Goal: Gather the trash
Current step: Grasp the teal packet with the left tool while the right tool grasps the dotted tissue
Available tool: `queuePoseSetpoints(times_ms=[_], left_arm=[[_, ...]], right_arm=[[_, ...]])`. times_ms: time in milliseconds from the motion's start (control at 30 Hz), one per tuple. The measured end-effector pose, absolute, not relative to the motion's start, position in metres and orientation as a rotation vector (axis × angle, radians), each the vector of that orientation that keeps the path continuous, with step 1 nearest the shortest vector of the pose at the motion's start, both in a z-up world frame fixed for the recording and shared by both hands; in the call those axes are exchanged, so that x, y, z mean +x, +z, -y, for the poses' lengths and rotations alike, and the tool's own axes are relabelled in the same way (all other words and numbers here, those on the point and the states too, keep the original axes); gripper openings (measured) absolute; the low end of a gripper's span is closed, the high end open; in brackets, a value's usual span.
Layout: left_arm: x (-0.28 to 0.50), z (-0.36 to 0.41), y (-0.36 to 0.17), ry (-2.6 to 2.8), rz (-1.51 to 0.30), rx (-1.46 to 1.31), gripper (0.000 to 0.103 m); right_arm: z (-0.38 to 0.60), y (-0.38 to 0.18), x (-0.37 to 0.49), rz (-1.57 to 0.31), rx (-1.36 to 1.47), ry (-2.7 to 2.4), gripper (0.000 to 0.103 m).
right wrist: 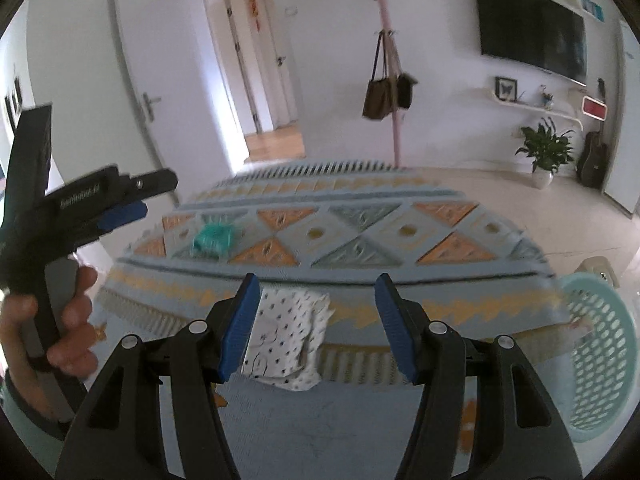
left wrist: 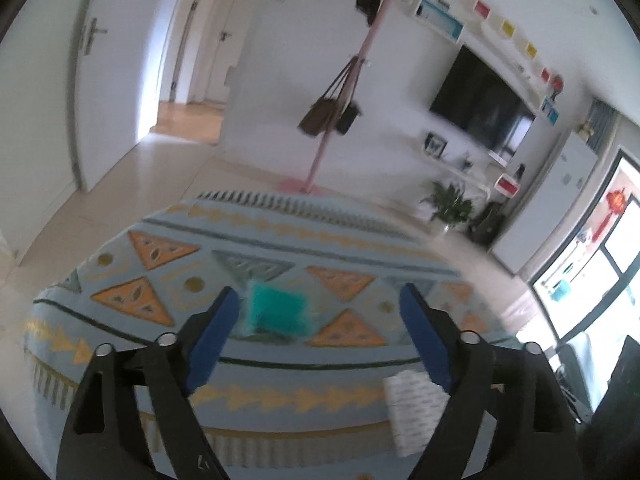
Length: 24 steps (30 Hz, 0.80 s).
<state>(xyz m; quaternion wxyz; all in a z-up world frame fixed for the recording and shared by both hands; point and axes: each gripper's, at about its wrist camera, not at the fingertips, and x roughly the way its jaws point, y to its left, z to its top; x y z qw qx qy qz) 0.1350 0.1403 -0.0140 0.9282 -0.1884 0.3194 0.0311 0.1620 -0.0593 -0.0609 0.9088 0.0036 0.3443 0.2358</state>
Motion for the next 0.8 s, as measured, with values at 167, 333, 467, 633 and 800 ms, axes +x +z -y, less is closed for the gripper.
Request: queuePoseSetpoints(times_ms=[167, 333, 467, 633, 800], left_arm=[[0.148, -0.148, -0.049, 0.076, -0.732, -0.363, 0.082], [0.161, -0.152, -0.067, 0.111, -0.768, -0.359, 0.081], [0.172, -0.158, -0.076, 0.132, -0.800, -0.365, 0.079], [0.176, -0.151, -0.077, 0.177, -0.817, -0.277, 0.071], [0.177, -0.145, -0.076, 0.220, -0.822, -0.215, 0.052]], right_arm=[[0.049, -0.087, 0.163, -0.765, -0.037, 0.470, 0.057], [0.052, -0.095, 0.170, -0.806, -0.014, 0.479, 0.057], [0.047, -0.099, 0.175, -0.838, -0.032, 0.480, 0.057], [0.036, -0.104, 0.173, -0.849, -0.097, 0.493, 0.057], [0.027, -0.108, 0.171, -0.863, -0.149, 0.494, 0.032]])
